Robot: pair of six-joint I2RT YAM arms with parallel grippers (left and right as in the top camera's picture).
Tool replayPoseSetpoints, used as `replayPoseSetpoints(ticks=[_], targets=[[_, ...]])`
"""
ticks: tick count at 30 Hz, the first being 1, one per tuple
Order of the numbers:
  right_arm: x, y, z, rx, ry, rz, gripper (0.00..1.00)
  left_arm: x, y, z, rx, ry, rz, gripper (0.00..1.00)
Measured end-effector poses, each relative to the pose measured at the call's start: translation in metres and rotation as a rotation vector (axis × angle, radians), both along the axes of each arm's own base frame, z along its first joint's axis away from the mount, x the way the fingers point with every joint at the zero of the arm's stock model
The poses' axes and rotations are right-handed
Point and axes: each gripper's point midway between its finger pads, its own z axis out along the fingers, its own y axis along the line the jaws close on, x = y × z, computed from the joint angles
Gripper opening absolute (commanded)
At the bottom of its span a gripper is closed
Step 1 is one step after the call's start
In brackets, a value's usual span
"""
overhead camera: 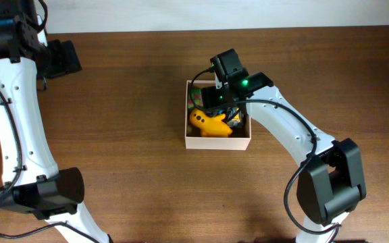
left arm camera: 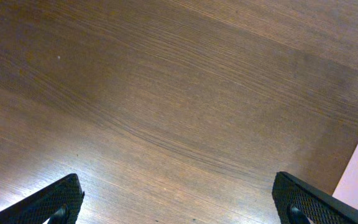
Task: Pack container
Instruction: 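Place the black wheel into the box and open the right gripper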
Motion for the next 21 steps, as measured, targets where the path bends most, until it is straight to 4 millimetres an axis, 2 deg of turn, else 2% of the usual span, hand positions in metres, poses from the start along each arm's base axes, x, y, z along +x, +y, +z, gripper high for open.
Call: replayPoseSetpoints(ticks=[5, 9, 11, 15, 16, 21], targets=[[0.003, -0.007, 0.007, -0.018, -0.003, 0.011, 0.84, 0.000, 0.000, 0.000, 0.000, 0.000, 0.000, 0.99], [-0.001, -0.014, 0.029, -0.028, 0.005, 0.004, 0.85, 0.000, 0.000, 0.000, 0.000, 0.000, 0.000, 0.99], [-0.006, -0.018, 0.047, -0.034, 0.010, 0.002, 0.85, 0.000, 0.000, 0.000, 0.000, 0.000, 0.000, 0.99], [-0.021, -0.025, 0.096, -0.027, -0.008, 0.001, 0.85, 0.000, 0.000, 0.000, 0.000, 0.000, 0.000, 0.99], [-0.025, -0.027, 0.110, -0.022, -0.018, 0.001, 0.99, 0.000, 0.000, 0.000, 0.000, 0.000, 0.000, 0.99], [-0.036, -0.031, 0.166, 0.018, -0.114, 0.002, 0.98, 0.000, 0.000, 0.000, 0.000, 0.000, 0.000, 0.99]])
